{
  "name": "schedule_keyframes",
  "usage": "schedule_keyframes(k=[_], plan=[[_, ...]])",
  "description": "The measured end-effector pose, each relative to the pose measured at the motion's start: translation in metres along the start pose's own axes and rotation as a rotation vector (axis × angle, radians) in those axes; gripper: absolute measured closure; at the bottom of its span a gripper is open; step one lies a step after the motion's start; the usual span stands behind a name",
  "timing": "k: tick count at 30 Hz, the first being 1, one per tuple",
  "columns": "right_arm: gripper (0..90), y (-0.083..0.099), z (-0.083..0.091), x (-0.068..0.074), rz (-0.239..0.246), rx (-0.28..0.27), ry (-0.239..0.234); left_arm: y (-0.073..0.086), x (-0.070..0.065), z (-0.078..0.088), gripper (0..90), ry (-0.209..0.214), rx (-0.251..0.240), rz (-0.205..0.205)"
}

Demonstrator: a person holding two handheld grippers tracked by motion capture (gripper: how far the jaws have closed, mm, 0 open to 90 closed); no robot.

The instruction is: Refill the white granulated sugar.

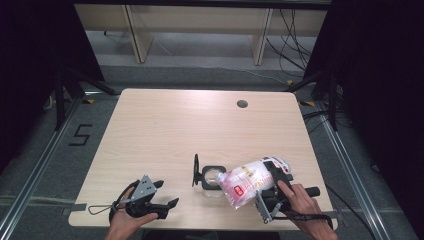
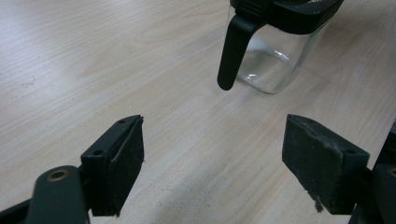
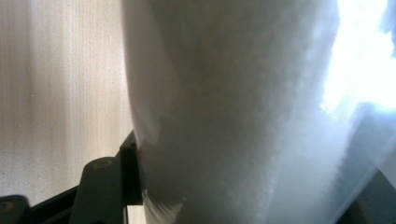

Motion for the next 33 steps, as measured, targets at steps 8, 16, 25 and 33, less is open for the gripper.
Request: schedule_keyframes(k=[8, 16, 25, 33], plan=[[38.6, -0.004, -0.001, -0.003, 0.086, 0.023, -0.019, 0.000, 0.000, 0.000, 20.3, 0.002, 0.000, 0.001], [38.7, -0.009, -0.004, -0.010, 0.150, 0.017, 0.008, 0.001, -0.001, 0.000, 20.2, -0.001, -0.003, 0.029], [38.8, -0.007, -0.003, -0.012, 0.181, 0.036, -0.005, 0.001, -0.001, 0.000, 20.2, 0.003, -0.001, 0.027], [38.8, -0.005, -0.004, -0.013, 0.154, 0.030, 0.014, 0.000, 0.001, 0.001, 20.3, 0.003, -0.003, -0.002]])
Point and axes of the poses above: each handheld gripper's, and its own axes: z roughly backward along the jaws, y roughly out of its underside, x roughly to its left, the point moved 10 cm from there along -z, roughly forward along the jaws, and after that the axes turned 12 degrees about z, right-handed, at the moved point
